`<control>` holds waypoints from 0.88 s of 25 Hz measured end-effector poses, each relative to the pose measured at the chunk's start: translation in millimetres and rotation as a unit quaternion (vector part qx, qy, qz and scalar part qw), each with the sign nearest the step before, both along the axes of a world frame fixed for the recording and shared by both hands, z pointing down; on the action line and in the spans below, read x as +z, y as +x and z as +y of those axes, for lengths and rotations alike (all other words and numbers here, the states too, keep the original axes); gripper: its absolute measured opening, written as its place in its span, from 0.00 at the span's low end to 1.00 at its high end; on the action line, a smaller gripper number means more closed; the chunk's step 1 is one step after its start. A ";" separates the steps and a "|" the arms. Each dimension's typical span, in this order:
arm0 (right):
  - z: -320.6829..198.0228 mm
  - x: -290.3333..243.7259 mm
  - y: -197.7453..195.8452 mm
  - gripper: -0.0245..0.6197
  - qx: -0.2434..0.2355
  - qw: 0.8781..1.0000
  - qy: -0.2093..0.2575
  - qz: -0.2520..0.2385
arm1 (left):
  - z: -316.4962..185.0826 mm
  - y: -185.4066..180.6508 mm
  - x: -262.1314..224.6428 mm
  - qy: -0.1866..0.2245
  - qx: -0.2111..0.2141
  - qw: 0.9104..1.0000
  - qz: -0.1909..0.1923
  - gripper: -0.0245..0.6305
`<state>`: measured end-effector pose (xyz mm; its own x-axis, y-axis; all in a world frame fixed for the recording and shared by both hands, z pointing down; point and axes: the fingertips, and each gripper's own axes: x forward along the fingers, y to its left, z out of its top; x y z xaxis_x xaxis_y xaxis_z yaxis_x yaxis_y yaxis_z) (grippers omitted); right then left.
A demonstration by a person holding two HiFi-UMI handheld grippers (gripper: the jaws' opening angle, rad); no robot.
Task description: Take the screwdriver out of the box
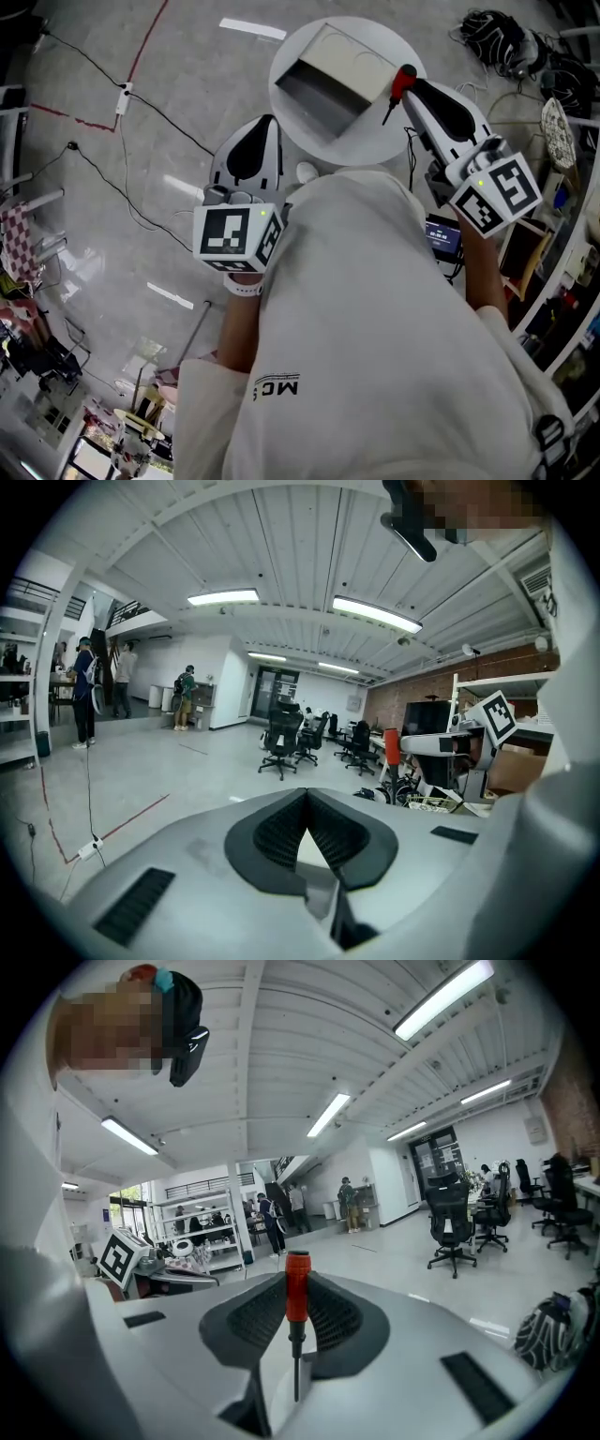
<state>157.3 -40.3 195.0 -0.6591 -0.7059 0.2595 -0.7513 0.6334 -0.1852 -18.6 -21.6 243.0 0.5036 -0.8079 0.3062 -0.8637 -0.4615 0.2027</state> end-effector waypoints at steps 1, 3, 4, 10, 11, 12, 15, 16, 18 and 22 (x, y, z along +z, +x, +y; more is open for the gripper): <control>0.0 0.8 0.0 0.23 0.000 1.000 0.000 0.001 | -1.4 0.9 -0.8 0.001 0.001 1.000 0.000 0.05; -1.0 3.5 -1.2 0.23 0.000 1.000 -0.003 0.000 | -4.4 1.1 -2.2 0.003 0.001 1.000 0.001 0.05; -1.6 4.8 -1.9 0.23 0.001 1.000 -0.005 -0.001 | -5.4 0.8 -3.0 0.004 0.001 1.000 0.001 0.05; 1.0 2.8 -5.4 0.23 -0.002 1.000 0.001 0.012 | -4.0 -0.8 -6.0 0.004 0.000 1.000 0.001 0.05; 0.7 2.5 -6.7 0.23 -0.003 1.000 0.002 0.012 | -4.2 -1.8 -5.6 0.004 0.000 1.000 0.002 0.05; 0.3 2.7 -7.8 0.23 -0.003 1.000 0.001 0.010 | -4.2 -2.6 -5.2 0.003 -0.001 1.000 0.002 0.05; 0.8 3.7 -10.7 0.23 -0.004 1.000 -0.002 0.007 | -2.6 -3.9 -4.8 0.002 -0.001 1.000 0.004 0.05; 1.3 4.0 -11.8 0.23 -0.004 1.000 -0.002 0.008 | -2.1 -4.7 -4.7 0.003 -0.001 1.000 0.005 0.05; 2.0 5.2 -14.3 0.23 -0.005 1.000 -0.002 0.009 | -1.2 -7.5 -3.6 0.002 -0.003 1.000 0.006 0.05; 6.0 5.9 -15.5 0.23 -0.005 1.000 -0.002 0.010 | 1.9 -9.4 -3.8 0.003 -0.005 1.000 0.010 0.05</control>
